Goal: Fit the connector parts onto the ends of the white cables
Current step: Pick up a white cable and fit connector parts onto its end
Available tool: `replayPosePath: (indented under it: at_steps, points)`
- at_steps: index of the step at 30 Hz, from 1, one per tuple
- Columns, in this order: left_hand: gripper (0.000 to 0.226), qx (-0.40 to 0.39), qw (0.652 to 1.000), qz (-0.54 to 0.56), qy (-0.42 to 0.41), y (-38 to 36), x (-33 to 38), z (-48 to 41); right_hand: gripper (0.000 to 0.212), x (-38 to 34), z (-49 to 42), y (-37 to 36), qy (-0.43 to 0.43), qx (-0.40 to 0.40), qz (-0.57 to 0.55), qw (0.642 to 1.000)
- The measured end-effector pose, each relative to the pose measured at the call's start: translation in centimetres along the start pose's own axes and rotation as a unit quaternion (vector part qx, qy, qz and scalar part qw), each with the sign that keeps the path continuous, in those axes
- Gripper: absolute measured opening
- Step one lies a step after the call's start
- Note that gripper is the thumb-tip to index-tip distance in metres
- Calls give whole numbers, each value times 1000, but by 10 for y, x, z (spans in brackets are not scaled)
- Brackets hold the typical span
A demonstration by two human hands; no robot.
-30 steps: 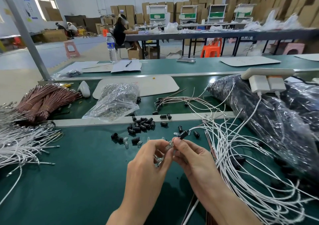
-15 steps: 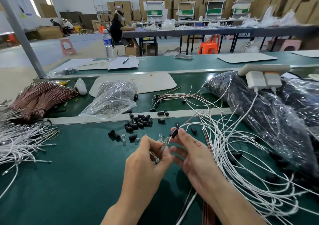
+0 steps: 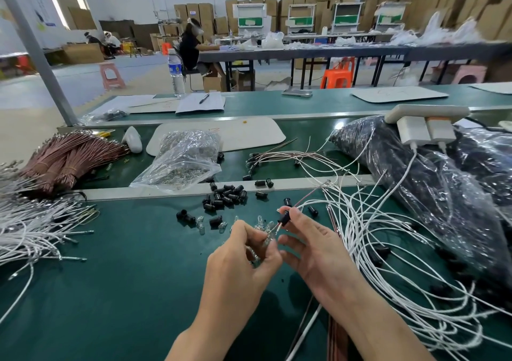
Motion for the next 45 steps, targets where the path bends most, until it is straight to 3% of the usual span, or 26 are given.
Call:
replayPosePath:
  at_steps: [7, 16, 29, 38, 45]
  points:
    - [17, 2, 998, 67, 22, -2, -4, -1, 24, 3, 2, -6, -14, -34, -20, 999]
    - [13, 6, 998, 61, 21, 0, -7, -1, 28, 5, 4, -17, -11, -72, -23, 997]
    - [13, 26, 998, 56, 20, 2, -11, -2, 26, 10, 2, -13, -17, -27, -37, 999]
    - [15, 7, 1000, 8, -2, -1, -3, -1, 30, 2, 0, -3, 16, 4, -5, 1000]
    - [8, 35, 998, -42, 13, 4, -4, 0, 30, 4, -1, -4, 15, -1, 11, 1000]
Point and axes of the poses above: each hand's wrist, its own z-axis away from the middle knuckle, its own y-axis out of the back of the hand, x = y × z, the point moved 6 cm from there along -z, towards the middle knuckle, and after that the axes turned 13 degrees about -x, right-handed, at the moved point
